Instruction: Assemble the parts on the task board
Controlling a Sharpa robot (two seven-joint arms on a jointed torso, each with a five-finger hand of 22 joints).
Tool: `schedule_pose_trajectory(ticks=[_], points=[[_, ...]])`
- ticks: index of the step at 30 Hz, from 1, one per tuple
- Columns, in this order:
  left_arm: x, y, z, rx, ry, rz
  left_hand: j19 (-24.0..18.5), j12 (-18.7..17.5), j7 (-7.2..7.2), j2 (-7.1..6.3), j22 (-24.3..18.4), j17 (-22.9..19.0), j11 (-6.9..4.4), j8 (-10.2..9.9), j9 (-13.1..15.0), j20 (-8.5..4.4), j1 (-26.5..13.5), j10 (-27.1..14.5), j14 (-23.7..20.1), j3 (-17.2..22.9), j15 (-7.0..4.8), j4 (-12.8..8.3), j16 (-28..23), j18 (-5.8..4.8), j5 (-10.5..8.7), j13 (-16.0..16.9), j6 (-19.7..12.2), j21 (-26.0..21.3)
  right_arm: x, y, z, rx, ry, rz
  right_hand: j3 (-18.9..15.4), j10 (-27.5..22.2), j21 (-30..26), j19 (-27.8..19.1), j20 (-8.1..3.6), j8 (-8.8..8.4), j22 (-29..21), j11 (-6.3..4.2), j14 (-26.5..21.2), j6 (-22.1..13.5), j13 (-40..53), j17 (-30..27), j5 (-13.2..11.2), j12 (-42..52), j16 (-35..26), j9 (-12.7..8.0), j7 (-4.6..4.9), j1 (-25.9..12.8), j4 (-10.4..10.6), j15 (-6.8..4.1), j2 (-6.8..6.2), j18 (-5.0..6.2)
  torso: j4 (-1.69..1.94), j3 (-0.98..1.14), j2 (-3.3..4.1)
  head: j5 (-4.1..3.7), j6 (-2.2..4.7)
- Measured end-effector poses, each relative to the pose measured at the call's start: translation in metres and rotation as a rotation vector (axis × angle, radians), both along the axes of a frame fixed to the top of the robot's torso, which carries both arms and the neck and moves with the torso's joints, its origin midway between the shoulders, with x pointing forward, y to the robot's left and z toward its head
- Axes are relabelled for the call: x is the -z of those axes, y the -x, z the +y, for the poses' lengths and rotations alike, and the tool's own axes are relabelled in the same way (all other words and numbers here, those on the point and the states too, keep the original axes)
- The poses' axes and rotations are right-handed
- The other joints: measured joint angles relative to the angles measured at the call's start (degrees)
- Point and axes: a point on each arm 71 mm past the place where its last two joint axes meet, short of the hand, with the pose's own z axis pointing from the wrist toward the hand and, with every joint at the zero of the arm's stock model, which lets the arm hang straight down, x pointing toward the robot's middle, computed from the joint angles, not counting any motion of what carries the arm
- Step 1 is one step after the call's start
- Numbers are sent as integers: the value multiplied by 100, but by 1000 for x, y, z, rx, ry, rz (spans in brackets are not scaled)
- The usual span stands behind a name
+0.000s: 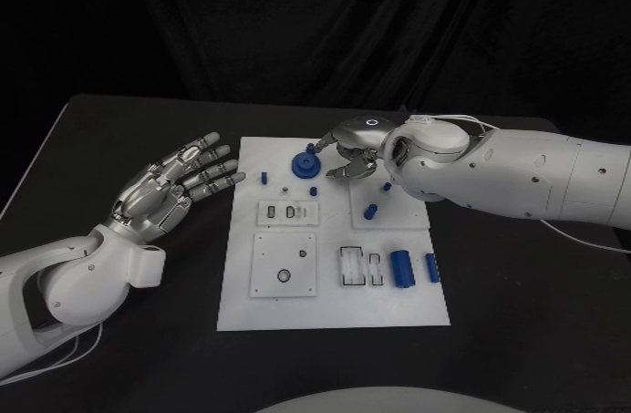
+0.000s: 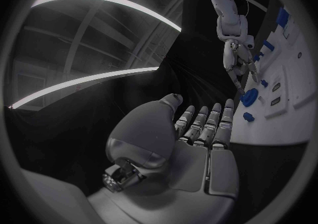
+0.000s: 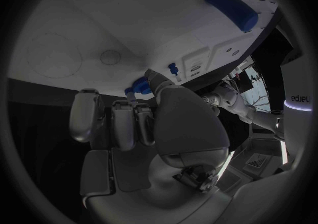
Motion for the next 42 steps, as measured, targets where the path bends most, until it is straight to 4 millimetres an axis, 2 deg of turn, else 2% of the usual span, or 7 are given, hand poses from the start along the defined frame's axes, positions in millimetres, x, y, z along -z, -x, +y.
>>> schedule_pose_trajectory(ticks=[4, 13, 18, 23, 29, 35, 42], points=[[0, 0, 0, 0, 0, 0, 0, 0, 0, 0, 0, 0, 0, 0, 0, 0, 0, 0, 0, 0, 0, 0, 0, 0, 0, 0, 0, 0, -1, 0, 1, -2, -4, -1, 0, 0, 0, 0, 0, 45, 0, 0, 0, 263, 0, 0, 0, 0, 0, 78, 7, 0, 0, 0, 0, 0, 6, 0, 0, -4, 1], [0, -1, 0, 0, 0, 0, 0, 0, 0, 0, 0, 0, 0, 0, 0, 0, 0, 0, 0, 0, 0, 0, 0, 0, 0, 0, 0, 0, 0, 0, 1, -1, -6, 2, 0, -7, 0, 0, 0, 45, 0, -7, 0, 296, 5, -1, -23, 0, -32, 86, -1, 0, 0, 0, 0, 0, 0, -2, 0, 2, 1], [0, 0, 0, 0, 0, 0, 0, 0, 0, 0, 1, 0, 0, 0, 0, 0, 0, 0, 0, 16, 0, -16, 23, 0, 0, 0, 0, 0, 0, 1, -5, 7, -9, 1, 0, -21, -29, 0, 0, 135, 5, -21, 0, 645, 4, -1, -23, 0, -70, 134, 8, 0, 0, 0, 0, 0, -3, -2, 0, 17, -1], [0, 1, 3, -5, -1, 1, 0, 0, 0, 0, 1, -1, 0, 0, 0, 0, 0, 0, 0, 16, 0, -16, 23, 0, 0, 5, 0, 0, -4, 4, -20, 27, -19, -11, -24, -21, -29, 0, 0, 234, 4, -21, 0, 927, 4, -1, -23, 0, -70, 150, 28, 0, 25, 0, -1, 0, -3, -1, 0, 27, 18], [-1, 2, 5, -8, -1, 1, 0, 13, 0, -6, 1, 0, 0, 0, 0, 0, -6, 0, 0, 26, 0, -24, 23, 0, 0, 5, 0, 0, -30, 12, -53, 74, -44, -62, -71, 4, 23, 47, -3, 366, 4, 3, 0, 1303, 4, -1, -23, 1, -70, 192, 37, 0, 71, 0, -1, 0, -3, 1, 1, 9, 40], [-1, 2, 4, -7, 0, 1, 0, 28, 0, -31, 1, 5, 0, 0, 0, 0, -30, 0, 0, 55, 0, -24, 23, 0, 0, 5, 0, 0, -44, 24, -85, 135, -63, -86, -111, 4, 61, 85, 0, 366, 3, 4, 0, 1342, 3, -2, -69, 1, -70, 191, 14, -40, 111, 0, -40, 1, -16, 2, -3, -3, 41], [-1, 2, 3, -5, 0, 1, 0, 28, 0, -30, 1, 5, 0, 0, 0, 0, -30, 0, 0, 55, 0, -24, 23, 1, 0, 4, 0, 0, -43, 32, -115, 215, -61, -78, -141, -103, 61, 85, 0, 275, 3, -62, 0, 1289, 3, -2, -185, -88, -112, 131, -38, -39, 175, 0, -40, 1, -18, 1, -4, -24, 51]])
